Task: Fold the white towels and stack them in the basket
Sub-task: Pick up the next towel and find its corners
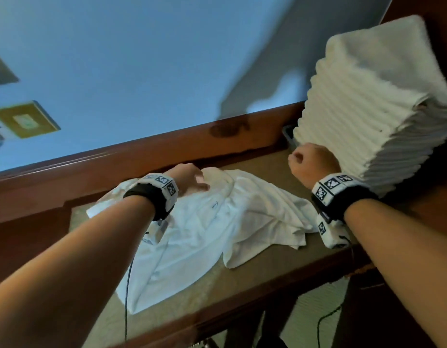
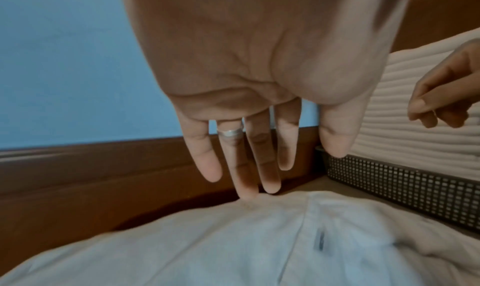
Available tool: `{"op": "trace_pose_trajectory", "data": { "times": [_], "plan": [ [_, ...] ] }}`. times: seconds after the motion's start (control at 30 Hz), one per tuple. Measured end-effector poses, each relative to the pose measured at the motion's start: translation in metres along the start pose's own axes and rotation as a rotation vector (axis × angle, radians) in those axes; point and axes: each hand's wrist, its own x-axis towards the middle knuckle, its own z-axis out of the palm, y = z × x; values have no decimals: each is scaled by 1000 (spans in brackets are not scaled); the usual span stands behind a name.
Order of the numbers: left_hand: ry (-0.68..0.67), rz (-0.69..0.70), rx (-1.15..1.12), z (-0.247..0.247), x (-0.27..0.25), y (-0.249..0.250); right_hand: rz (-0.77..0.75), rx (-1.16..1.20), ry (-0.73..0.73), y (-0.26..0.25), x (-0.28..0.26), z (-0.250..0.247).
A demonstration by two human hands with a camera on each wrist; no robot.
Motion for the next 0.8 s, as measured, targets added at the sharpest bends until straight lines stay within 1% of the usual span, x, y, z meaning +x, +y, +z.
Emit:
{"op": "trace_pose_trajectory", "data": {
  "times": [0.1, 0.17, 0.27, 0.43, 0.53, 0.6, 0.67, 0.73, 0.8],
  "plan": [
    [-32, -46, 22, 20, -2, -28, 62, -14, -280, -39, -13, 46],
    [-25, -76, -1, 33, 5, -48, 45, -35, -396, -57, -14, 77],
    [-13, -145, -13, 49, 21, -73, 24, -110, -524, -68, -4, 121],
    [29, -199, 119, 68, 50, -104, 81, -148, -613, -73, 24, 176],
    [75, -309, 153, 79, 61, -126, 141, -179, -648, -79, 41, 199],
    [72, -399, 121, 86, 62, -140, 191, -195, -679, -86, 48, 208],
    [65, -455, 67, 91, 63, -148, 200, -219, -726, -92, 51, 214],
    [85, -460, 51, 91, 64, -150, 184, -223, -770, -97, 51, 216],
    [137, -436, 25, 91, 64, -148, 176, -185, -797, -101, 51, 215]
  ]
}}
